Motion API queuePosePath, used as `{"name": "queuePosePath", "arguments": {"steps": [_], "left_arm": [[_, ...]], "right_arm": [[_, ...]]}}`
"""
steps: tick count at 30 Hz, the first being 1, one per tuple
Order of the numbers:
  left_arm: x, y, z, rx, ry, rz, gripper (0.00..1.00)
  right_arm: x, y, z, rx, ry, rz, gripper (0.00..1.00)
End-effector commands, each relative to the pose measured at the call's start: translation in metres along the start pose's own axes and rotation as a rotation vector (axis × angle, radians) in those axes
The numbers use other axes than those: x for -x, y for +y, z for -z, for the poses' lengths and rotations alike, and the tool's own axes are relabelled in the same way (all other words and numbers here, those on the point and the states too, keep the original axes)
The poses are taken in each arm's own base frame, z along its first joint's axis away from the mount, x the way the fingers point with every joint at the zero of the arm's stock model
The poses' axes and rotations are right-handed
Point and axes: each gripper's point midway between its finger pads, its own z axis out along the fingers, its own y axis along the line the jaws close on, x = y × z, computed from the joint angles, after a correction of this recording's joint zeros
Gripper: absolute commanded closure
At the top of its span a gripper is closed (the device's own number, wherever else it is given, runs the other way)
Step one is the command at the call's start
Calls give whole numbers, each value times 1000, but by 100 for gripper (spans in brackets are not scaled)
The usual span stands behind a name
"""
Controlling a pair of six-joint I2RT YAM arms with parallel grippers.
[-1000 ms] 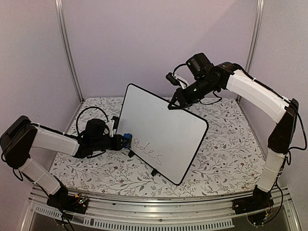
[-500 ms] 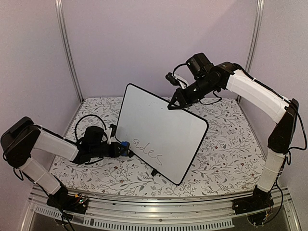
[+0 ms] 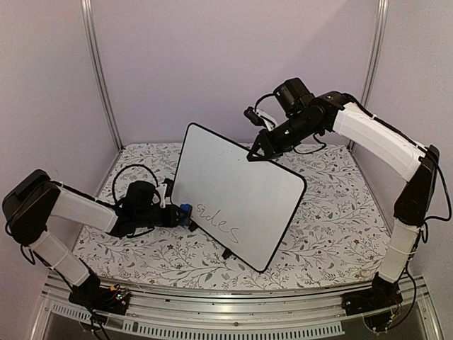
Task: Erase the whiteboard
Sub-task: Erase the whiteboard from the whiteboard stand.
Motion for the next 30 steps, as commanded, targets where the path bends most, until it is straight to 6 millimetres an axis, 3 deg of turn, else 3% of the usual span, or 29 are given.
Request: {"name": "queuePosePath", "arguments": {"steps": [1,5,9,16,20,24,30], "left_arm": [[41,-14,-7,-12,-58,-59,100],[53,-15,-11,-6,-79,-63,100],[49,-13,-10,-15,-81,-36,100],[1,7,-6,-1,1,-4,100],[-12,17,-1,34,23,-8,100],[0,8,5,9,-12,-19,100],[41,-8,0,-3,-72,-65,100]], "right_arm": [[-41,6,-25,22,163,19,100],[-40,6,-24,16,158,26,100],[-41,7,-25,20,163,25,100],[-43,5,-28,15,171,25,100],[-42,6,-27,20,168,26,100],[-43,5,-29,20,171,24,100],[-42,5,-29,21,170,25,100]]}}
